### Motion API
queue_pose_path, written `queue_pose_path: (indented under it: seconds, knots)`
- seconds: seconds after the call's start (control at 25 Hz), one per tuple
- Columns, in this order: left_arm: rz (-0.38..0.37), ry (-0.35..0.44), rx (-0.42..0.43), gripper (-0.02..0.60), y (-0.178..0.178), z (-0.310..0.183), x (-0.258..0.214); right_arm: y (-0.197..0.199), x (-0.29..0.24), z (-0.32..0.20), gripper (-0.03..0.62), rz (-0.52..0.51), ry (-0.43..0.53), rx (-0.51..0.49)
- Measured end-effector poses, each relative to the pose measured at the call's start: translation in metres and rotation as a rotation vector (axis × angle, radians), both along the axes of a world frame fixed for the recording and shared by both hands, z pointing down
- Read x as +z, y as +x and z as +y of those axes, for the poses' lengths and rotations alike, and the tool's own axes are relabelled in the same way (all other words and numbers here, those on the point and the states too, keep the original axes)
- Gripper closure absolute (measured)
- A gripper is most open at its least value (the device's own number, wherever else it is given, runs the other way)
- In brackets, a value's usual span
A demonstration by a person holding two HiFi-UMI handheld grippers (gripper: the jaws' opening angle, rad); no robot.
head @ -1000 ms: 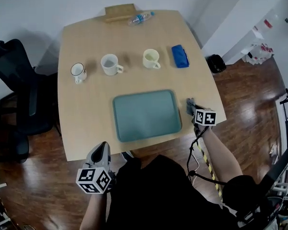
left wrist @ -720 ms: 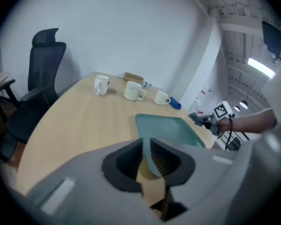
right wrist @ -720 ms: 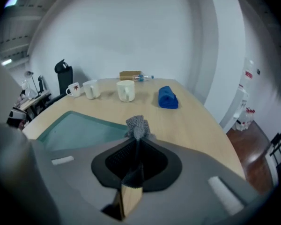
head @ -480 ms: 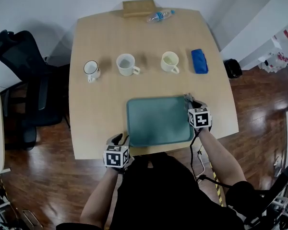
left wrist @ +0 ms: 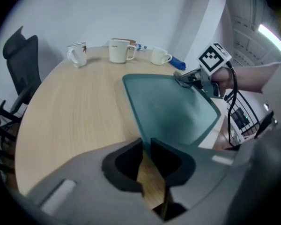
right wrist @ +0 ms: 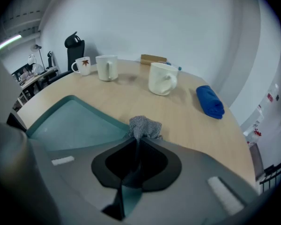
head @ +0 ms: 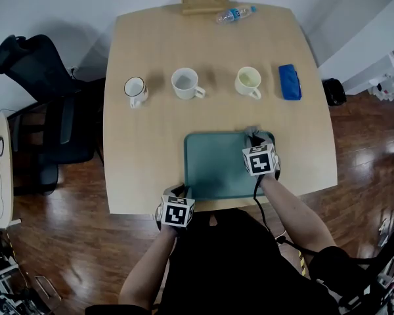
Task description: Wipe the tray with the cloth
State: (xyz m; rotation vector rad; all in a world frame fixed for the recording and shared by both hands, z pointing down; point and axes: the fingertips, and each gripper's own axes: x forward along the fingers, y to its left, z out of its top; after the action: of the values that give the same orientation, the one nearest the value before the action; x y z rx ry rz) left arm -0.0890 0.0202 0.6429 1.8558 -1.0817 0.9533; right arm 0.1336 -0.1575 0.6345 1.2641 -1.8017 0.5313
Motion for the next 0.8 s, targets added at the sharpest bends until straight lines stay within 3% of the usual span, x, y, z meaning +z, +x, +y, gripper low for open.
queue_pose_path:
  seconds: [0.24, 0.56, 0.68, 0.8]
  knots:
    - [0.07, -0.058, -0.051, 0.534, -0.001, 0.004, -0.002, -0.107, 0.002, 0.007, 0.563, -0.096, -0.062, -0.107]
    - [0.124, -0.12, -0.007, 0.528, 0.015, 0.017, -0.005, -0.228, 0.001, 0.036, 0.563, -0.12, -0.128, -0.358]
    - [0.133, -0.121, 0.015, 0.52, 0.016, 0.019, -0.003, -0.226, 0.002, 0.046, 0.563, -0.107, -0.132, -0.422]
    - [0.164, -0.125, 0.006, 0.52, 0.014, 0.019, -0.002, -0.17, 0.005, 0.046, 0.563, -0.075, -0.14, -0.357]
